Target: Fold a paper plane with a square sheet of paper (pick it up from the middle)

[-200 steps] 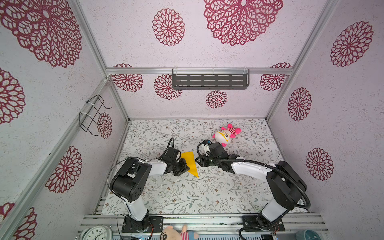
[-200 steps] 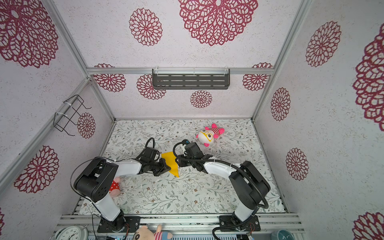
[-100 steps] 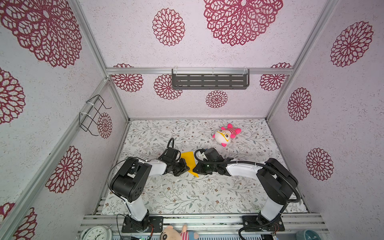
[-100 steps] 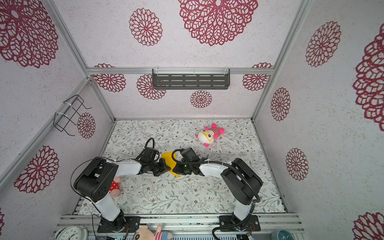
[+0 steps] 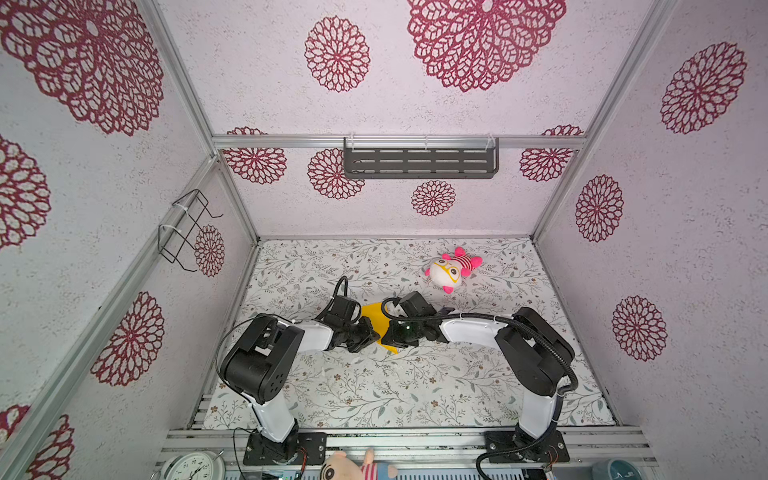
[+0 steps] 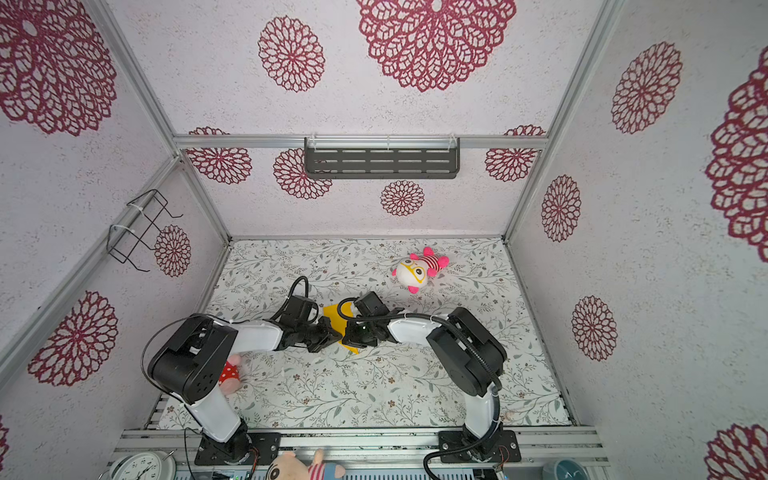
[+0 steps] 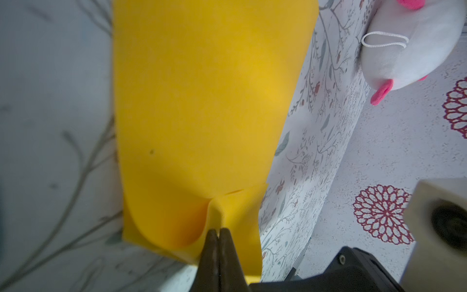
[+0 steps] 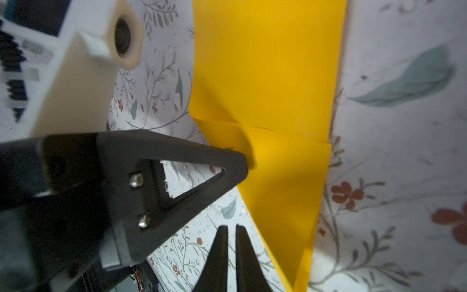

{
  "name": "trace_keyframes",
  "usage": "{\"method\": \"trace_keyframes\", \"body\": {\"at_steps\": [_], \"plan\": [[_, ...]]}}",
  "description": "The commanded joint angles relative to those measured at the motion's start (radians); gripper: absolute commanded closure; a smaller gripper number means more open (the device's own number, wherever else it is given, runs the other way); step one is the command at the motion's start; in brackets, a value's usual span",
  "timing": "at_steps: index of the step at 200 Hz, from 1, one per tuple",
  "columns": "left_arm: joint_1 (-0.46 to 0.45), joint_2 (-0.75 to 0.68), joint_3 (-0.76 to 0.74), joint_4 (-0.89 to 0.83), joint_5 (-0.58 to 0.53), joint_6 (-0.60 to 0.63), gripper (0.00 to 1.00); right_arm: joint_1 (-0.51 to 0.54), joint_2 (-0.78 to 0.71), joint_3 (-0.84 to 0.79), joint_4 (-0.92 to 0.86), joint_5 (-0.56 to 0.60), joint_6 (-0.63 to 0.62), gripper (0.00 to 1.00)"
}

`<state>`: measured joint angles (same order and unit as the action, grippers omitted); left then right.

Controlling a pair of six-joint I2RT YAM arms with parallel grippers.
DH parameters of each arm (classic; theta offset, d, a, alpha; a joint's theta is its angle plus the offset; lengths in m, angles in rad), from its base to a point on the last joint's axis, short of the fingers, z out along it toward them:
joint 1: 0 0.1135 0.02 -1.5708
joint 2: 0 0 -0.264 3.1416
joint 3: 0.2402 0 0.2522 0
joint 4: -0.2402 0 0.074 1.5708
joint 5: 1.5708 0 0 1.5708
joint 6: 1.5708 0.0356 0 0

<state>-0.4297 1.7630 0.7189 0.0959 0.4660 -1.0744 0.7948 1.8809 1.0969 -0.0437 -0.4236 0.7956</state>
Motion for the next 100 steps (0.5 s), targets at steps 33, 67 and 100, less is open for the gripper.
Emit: {"method": "trace_keyframes", "body": {"at_steps": [33, 67, 100], "plan": [[-0.004, 0.063, -0.055, -0.111, -0.130, -0.007, 0.99, -0.006, 0.016, 0.028, -0.089, -0.006, -0.039, 0.88], [-0.004, 0.069, -0.055, -0.108, -0.127, -0.006, 0.99, -0.008, 0.018, 0.029, -0.112, 0.013, -0.046, 0.88], [-0.002, 0.074, -0.053, -0.111, -0.127, -0.004, 1.00, -0.009, 0.024, 0.034, -0.138, 0.026, -0.054, 0.88]]}}
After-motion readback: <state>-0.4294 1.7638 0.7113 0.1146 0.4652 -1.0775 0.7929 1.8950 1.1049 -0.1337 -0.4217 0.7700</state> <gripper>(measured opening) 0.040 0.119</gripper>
